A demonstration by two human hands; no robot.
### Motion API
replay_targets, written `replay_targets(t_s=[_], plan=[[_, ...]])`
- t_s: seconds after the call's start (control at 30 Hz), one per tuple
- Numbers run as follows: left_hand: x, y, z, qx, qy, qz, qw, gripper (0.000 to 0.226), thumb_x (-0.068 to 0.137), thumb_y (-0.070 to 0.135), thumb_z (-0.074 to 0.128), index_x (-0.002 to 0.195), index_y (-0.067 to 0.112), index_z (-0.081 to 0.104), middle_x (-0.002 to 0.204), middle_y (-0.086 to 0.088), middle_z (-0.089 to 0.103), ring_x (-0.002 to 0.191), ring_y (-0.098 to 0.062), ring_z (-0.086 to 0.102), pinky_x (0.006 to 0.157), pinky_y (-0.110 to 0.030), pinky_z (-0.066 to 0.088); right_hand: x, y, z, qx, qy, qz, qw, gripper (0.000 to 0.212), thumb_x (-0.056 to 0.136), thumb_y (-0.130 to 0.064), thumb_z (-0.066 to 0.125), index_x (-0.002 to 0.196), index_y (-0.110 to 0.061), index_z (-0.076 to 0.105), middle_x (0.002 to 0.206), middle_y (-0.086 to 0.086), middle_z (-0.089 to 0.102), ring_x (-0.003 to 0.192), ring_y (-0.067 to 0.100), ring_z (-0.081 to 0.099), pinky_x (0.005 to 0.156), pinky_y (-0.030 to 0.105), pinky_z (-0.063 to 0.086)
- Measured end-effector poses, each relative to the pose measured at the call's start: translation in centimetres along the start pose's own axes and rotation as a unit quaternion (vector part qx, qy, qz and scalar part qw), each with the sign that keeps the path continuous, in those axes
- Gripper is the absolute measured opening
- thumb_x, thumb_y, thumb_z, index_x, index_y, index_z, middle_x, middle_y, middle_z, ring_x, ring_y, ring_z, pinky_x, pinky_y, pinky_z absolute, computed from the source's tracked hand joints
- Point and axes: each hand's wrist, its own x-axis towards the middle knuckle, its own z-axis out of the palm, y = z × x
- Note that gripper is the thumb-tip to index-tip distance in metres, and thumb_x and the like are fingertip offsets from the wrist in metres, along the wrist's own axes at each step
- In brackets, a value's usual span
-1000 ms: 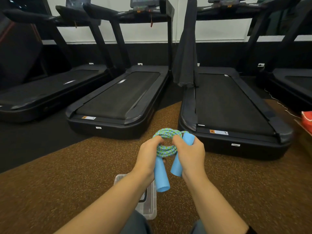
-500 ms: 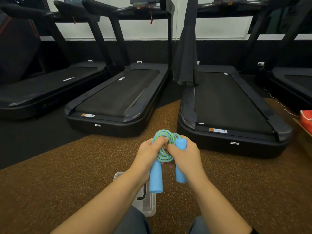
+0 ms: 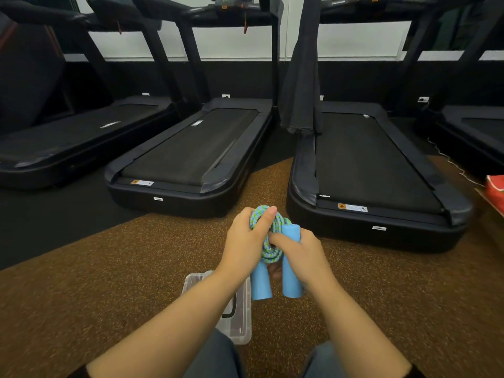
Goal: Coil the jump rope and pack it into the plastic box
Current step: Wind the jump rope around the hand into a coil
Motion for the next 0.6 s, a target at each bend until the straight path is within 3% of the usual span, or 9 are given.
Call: replay_targets(t_s=[0.17,0.3,0.37,0.47,0.6], plan=[[0.0,-0.4,-0.1,-0.077,-0.055,-0.021,0.995,0.038,0.081,0.048,0.061,0.08,0.011,0.052,0.076,-0.004,0.056,0.074,-0.014,0.056,0.078,-0.045,0.049,0.2,0.5,0.0,0.199,-0.108,0.106,0.968,0.018,0.086,-0.02,0.06,0.1,-0.009,0.066,0.085,0.011,0.073,0.072,0.023,0.071,0.064,0.036,0.059],[0.4,-1.3,-0.7,-0.101,-0.142,-0.059,0.983,0.065,0.072,0.059,0.064,0.095,-0.001,0.053,0.089,-0.009,0.058,0.086,-0.018,0.057,0.089,-0.047,0.047,0.3,0.9,-0.7,0.196,-0.196,0.133,0.952,0.032,0.076,-0.02,0.067,0.106,-0.008,0.065,0.089,0.011,0.074,0.078,0.023,0.072,0.067,0.037,0.059],[0.4,-1.8,-0.9,-0.102,-0.169,-0.061,0.978,0.058,0.079,0.053,0.065,0.1,0.0,0.054,0.09,-0.008,0.057,0.087,-0.016,0.055,0.087,-0.042,0.046,0.5,1.2,-0.8,0.181,-0.219,0.141,0.948,0.039,0.07,-0.019,0.071,0.108,-0.009,0.064,0.092,0.012,0.073,0.081,0.024,0.072,0.068,0.037,0.059],[0.6,-2.6,-0.9,-0.111,-0.184,-0.059,0.975,0.043,0.081,0.047,0.063,0.098,0.007,0.055,0.087,-0.005,0.057,0.084,-0.013,0.054,0.083,-0.035,0.044,1.1,1.9,-0.6,0.169,-0.222,0.153,0.948,0.028,0.076,-0.012,0.07,0.103,-0.01,0.065,0.091,0.01,0.073,0.083,0.024,0.071,0.075,0.039,0.059],[1.3,-3.8,-0.7,-0.109,-0.156,-0.05,0.98,0.066,0.07,0.055,0.064,0.097,-0.004,0.051,0.087,-0.009,0.055,0.083,-0.017,0.053,0.08,-0.038,0.044,2.1,2.6,-0.5,0.182,-0.211,0.154,0.948,0.021,0.079,-0.004,0.067,0.099,-0.009,0.066,0.087,0.01,0.074,0.079,0.023,0.071,0.075,0.039,0.059]])
